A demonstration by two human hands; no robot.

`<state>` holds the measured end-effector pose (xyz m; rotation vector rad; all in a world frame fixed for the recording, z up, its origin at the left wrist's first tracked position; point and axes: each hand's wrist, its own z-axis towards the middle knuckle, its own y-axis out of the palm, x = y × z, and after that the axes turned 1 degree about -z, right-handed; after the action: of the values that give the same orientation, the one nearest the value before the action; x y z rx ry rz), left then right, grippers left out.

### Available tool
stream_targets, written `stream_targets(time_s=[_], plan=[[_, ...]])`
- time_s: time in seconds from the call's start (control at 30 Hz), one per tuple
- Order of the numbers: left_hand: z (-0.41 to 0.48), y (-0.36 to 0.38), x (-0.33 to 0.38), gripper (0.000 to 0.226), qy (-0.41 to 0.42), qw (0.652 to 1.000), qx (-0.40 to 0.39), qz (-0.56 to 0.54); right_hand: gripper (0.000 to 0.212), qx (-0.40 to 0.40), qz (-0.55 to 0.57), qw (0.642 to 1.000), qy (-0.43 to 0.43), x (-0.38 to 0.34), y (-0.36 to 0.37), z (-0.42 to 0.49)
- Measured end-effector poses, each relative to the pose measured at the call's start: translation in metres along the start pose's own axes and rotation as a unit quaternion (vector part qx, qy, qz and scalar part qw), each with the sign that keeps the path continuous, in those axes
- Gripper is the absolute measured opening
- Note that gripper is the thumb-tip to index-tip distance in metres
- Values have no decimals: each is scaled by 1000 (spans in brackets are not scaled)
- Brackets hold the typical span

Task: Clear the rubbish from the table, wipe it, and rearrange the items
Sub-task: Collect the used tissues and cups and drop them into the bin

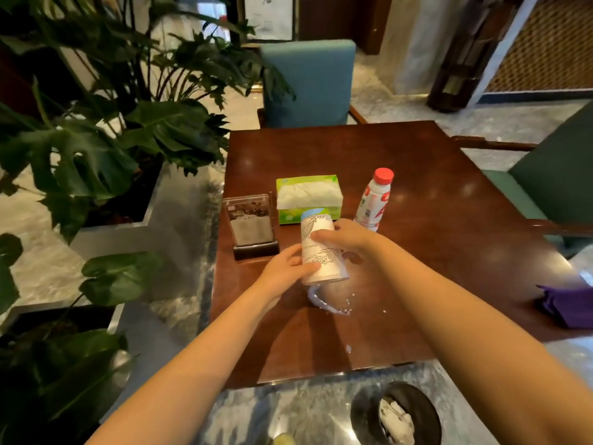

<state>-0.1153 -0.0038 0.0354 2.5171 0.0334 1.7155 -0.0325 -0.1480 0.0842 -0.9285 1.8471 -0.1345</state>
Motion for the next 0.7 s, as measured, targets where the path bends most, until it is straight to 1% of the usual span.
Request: stream_targets(time_s=[0.03,0.1,0.17,0.27,0.3,0.33,0.4,0.43,0.5,0.53,0.6,0.63,0.7], plan=[[3,4,1,54,1,1000,-4,-6,39,6,-6,1000,-3,-1,-3,-4],[11,11,1,51,-1,1000,-11,-19,45,12,-20,1000,-9,-3,-11,-9],[19,42,11,43,2,999,-49,-6,45,38,-13,999,-15,9,-41,-29],[29,102,24,49,14,994,-105,19,38,73,2,997,1,38,-92,-64],[30,122,28,52,19,992,-120,28,39,79,8,997,8,50,-107,-76],[33,140,29,55,24,990,-132,36,45,90,11,996,14,61,-120,-87],[33,178,31,63,35,986,-153,53,66,124,9,992,25,84,-146,-108],[34,196,31,69,40,983,-165,67,64,135,9,991,20,96,-159,-118],[33,231,32,73,57,975,-191,96,36,164,19,986,15,117,-182,-140],[34,246,30,75,68,970,-203,112,34,181,24,983,18,128,-193,-150],[34,275,25,79,88,961,-217,149,49,203,13,978,36,151,-214,-167],[33,288,22,79,98,956,-222,165,53,203,8,978,46,161,-222,-175],[32,313,10,77,114,946,-237,192,53,188,5,980,69,185,-235,-186]])
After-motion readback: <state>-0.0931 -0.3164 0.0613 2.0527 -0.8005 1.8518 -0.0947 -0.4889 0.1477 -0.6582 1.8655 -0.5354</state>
